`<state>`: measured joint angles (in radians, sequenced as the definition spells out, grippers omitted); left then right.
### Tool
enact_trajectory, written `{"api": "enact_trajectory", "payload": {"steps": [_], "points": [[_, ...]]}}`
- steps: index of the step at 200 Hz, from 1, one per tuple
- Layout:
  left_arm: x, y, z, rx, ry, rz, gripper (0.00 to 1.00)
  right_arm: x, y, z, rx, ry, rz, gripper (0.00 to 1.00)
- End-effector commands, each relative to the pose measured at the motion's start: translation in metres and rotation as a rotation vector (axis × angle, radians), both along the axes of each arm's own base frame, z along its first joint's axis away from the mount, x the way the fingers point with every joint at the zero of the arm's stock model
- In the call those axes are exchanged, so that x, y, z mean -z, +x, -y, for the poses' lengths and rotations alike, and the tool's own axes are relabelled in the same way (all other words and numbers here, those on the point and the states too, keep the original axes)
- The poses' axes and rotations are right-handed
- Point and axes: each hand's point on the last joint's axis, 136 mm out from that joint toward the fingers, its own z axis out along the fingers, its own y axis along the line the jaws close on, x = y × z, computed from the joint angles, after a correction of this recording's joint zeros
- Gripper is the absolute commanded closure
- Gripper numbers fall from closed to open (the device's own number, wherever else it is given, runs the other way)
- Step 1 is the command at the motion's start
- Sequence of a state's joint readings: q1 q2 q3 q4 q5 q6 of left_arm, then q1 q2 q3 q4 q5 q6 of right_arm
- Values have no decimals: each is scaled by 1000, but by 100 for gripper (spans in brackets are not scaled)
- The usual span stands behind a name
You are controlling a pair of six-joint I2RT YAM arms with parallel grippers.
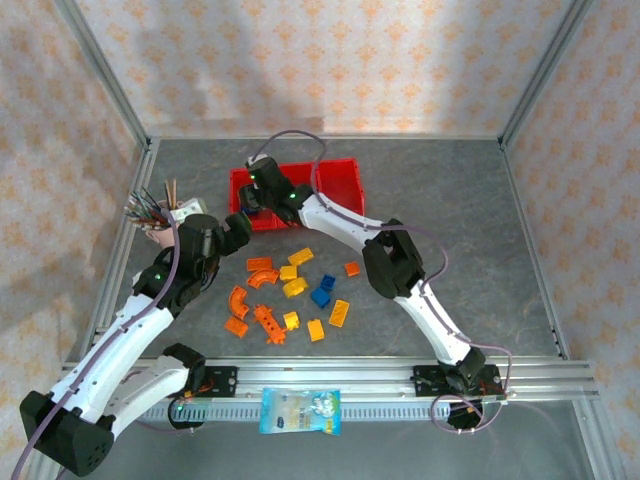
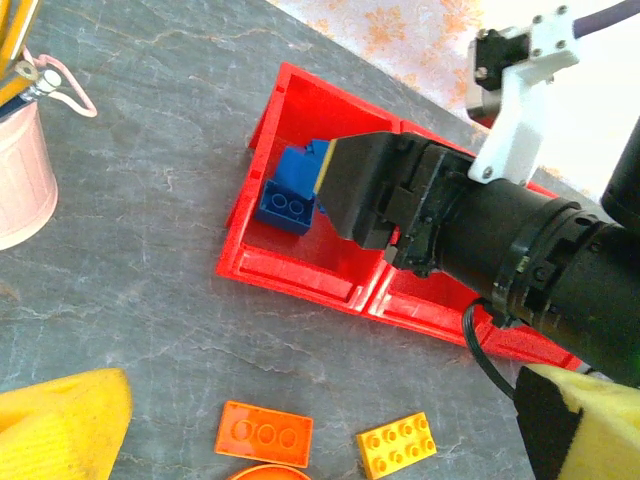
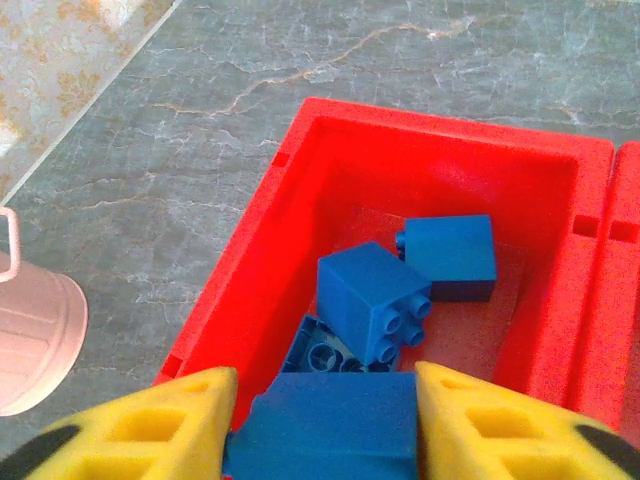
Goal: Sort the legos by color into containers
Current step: Place the lego in the container, then pick up the lego from the middle-left of the table.
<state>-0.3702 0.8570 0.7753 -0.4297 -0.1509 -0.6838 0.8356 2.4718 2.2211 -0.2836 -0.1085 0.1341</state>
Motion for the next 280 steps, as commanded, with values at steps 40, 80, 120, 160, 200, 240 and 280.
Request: {"api": "enact_trajectory", "payload": {"steps": [40,80,120,160,200,240,280], "points": [[-5,6,7,20,-48,26,1,-66,0,8,-12,49,65,35],[-4,3,15,67,-68,13,1,-98,-30,38,-9,87,55,28],[11,-1,35,163,-109,-40,2,-99,-69,93,31,130,-6,21],[25,-9,65,259,-89,-103,4,-79,-105,155,105,131,-101,15],[49,-24,103,385,-37,-200,6,-53,-147,215,187,96,-200,4],[71,-41,134,513,1,-264,10,-30,-184,262,257,71,-274,0],[97,-57,163,561,-9,-357,14,-16,-217,291,290,73,-326,0]]}}
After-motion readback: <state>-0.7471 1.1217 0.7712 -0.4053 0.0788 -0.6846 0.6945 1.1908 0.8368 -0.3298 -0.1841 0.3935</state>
